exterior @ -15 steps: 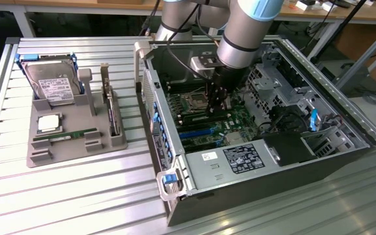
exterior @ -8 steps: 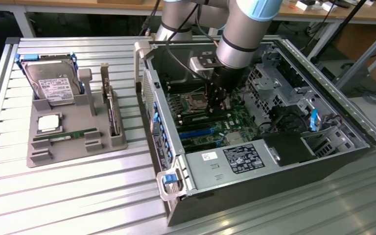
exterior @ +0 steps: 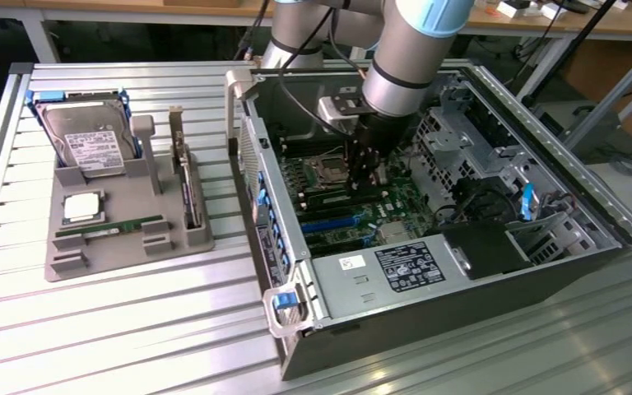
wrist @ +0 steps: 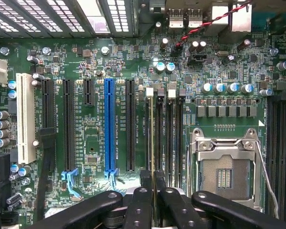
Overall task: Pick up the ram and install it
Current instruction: 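Insert the ram into the slot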
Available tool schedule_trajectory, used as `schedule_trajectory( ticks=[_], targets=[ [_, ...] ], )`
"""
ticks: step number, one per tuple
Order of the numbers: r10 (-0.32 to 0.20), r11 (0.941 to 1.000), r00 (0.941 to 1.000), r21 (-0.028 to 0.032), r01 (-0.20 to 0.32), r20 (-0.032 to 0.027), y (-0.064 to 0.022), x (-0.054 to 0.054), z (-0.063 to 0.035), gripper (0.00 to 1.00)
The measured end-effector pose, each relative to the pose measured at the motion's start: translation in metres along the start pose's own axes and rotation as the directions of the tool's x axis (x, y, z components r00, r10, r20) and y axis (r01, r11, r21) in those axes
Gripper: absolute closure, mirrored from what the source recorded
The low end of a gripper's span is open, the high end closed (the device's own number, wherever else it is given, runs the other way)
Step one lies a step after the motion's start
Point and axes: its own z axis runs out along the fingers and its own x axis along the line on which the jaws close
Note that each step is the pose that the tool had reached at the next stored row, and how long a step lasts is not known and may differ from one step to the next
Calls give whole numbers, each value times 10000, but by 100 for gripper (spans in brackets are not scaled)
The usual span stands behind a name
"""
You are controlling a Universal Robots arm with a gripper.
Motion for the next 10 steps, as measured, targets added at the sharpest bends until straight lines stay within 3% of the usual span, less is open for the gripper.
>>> schedule_trajectory(
  ticks=[2, 3, 4, 9, 10],
  targets=[
    [0, 10000, 10000, 0, 0, 1, 0, 0, 0, 86],
    [0, 10000, 10000, 2, 0, -14, -1, -1, 2, 79],
    [0, 10000, 10000, 1, 0, -51, 0, 0, -14, 79],
    [2, 10000, 10000, 47, -2, -69, 10, -2, -235, 79],
    [2, 10000, 10000, 49, -2, -69, 11, -2, -258, 87]
  ],
)
